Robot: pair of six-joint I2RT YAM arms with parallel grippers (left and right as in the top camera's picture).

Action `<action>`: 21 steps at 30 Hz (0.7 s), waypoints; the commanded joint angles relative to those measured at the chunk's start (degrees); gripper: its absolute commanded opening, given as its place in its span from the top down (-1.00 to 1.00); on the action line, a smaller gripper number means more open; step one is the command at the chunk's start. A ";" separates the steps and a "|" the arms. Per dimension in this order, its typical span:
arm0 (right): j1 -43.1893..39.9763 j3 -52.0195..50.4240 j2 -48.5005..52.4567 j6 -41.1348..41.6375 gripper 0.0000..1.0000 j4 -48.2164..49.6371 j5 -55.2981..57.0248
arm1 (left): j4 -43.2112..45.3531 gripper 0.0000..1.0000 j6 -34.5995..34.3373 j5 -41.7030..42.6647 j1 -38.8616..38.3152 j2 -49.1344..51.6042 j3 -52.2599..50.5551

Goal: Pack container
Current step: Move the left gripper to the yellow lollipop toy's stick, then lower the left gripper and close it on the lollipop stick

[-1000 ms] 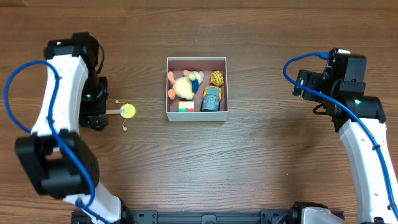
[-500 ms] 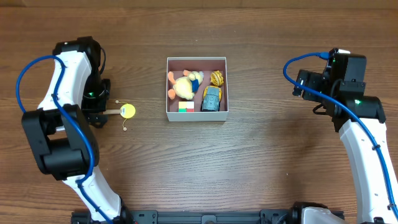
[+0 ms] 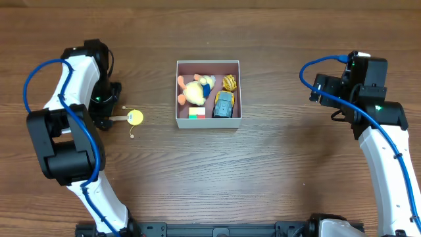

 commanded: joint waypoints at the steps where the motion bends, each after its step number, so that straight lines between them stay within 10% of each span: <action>1: -0.11 0.07 -0.13 -0.44 -1.00 0.39 0.81 | 4.44 -0.95 2.38 2.25 0.20 0.50 -5.27; 21: -0.11 0.07 -0.13 -0.42 -1.00 0.39 0.81 | 11.30 -1.00 6.71 1.92 0.15 0.50 -8.15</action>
